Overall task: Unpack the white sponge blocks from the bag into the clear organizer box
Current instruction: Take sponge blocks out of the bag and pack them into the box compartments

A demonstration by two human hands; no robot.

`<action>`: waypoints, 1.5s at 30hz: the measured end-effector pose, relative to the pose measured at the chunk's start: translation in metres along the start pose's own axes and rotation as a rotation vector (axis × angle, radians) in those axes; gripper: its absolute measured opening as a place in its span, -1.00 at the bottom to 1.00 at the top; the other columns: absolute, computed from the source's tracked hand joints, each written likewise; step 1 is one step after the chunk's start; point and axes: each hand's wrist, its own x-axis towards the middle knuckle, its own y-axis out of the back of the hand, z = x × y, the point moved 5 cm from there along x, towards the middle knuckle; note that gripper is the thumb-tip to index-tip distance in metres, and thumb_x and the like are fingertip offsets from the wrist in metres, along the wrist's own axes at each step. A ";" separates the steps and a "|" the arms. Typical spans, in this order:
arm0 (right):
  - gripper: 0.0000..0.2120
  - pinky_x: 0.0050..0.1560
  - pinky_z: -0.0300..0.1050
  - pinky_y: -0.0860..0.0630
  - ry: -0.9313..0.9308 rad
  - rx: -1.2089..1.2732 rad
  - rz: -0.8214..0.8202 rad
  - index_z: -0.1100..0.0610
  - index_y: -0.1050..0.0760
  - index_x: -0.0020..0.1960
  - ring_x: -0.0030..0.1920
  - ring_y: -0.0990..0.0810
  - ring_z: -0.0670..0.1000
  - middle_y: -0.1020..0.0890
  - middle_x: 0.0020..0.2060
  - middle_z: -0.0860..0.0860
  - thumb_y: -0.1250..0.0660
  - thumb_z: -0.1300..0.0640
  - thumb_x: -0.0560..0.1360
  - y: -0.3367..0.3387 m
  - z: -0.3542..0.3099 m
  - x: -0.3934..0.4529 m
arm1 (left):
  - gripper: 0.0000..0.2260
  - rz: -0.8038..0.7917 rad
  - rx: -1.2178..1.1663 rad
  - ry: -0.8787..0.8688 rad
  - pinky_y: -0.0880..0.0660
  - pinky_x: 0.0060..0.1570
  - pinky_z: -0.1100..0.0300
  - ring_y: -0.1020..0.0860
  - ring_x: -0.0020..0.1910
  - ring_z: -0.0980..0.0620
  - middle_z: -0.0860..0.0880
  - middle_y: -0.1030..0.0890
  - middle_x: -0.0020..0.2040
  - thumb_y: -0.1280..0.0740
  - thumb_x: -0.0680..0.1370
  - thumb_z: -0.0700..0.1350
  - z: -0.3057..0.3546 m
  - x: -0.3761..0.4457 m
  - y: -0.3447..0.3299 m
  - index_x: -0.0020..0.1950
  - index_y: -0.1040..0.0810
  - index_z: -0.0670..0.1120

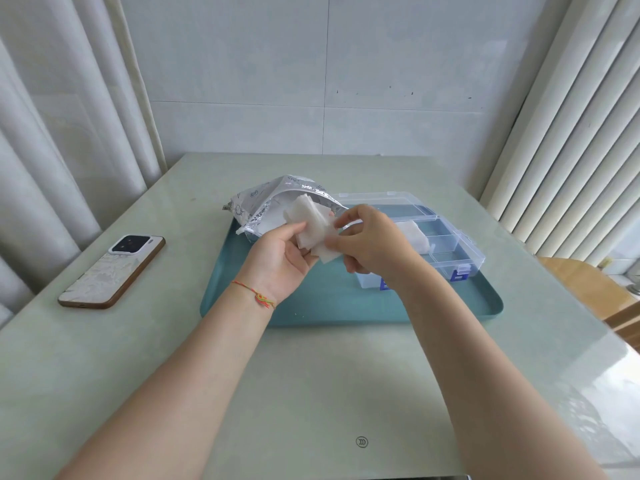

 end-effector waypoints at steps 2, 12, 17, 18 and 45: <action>-0.74 -0.58 -0.32 -0.29 -0.009 0.044 0.024 0.15 -0.40 0.07 -0.60 -0.43 -0.05 -0.62 -0.26 0.09 -0.42 0.23 0.46 0.002 0.000 0.001 | -0.73 -0.015 -0.024 -0.015 -0.53 0.15 0.11 -0.66 0.02 -0.04 -0.16 -0.67 0.11 -0.08 0.65 -0.24 0.003 -0.002 -0.002 0.17 -0.56 -0.22; -0.85 -0.59 -0.34 -0.29 -0.012 0.012 0.048 0.14 -0.49 -0.07 -0.67 -0.36 -0.13 -0.51 -0.42 -0.04 -0.43 0.10 0.50 0.003 0.002 0.003 | -0.73 -0.045 -0.072 -0.016 -0.60 0.02 0.16 -0.68 -0.02 -0.03 -0.16 -0.69 0.05 -0.07 0.66 -0.23 0.006 -0.004 -0.006 0.15 -0.55 -0.22; -0.82 -0.56 -0.31 -0.30 0.007 0.034 0.107 0.11 -0.46 -0.23 -0.64 -0.37 -0.09 -0.51 -0.39 -0.03 -0.44 0.19 0.48 0.006 0.005 0.007 | -0.78 0.016 -0.030 -0.003 -0.57 -0.02 0.09 -0.67 -0.12 -0.03 -0.10 -0.70 -0.04 -0.14 0.64 -0.23 0.003 -0.004 -0.002 0.10 -0.58 -0.15; -0.82 -0.55 -0.30 -0.31 -0.001 0.022 0.136 0.10 -0.45 -0.23 -0.62 -0.39 -0.08 -0.51 -0.39 -0.02 -0.43 0.19 0.48 0.009 0.007 0.008 | -0.80 0.057 -0.014 -0.014 -0.59 -0.04 0.08 -0.66 -0.10 -0.05 -0.12 -0.68 -0.04 -0.16 0.63 -0.24 0.003 -0.002 0.001 0.11 -0.57 -0.16; -0.68 -0.45 -0.24 -0.30 0.028 -0.066 0.173 0.16 -0.49 -0.26 -0.59 -0.32 -0.14 -0.53 -0.48 -0.05 -0.47 -0.05 0.46 0.018 0.008 0.009 | -0.87 -0.075 0.305 0.026 -0.60 -0.09 0.25 -0.65 -0.12 0.05 -0.05 -0.68 -0.13 -0.30 0.56 -0.31 -0.001 -0.008 -0.007 0.01 -0.61 -0.16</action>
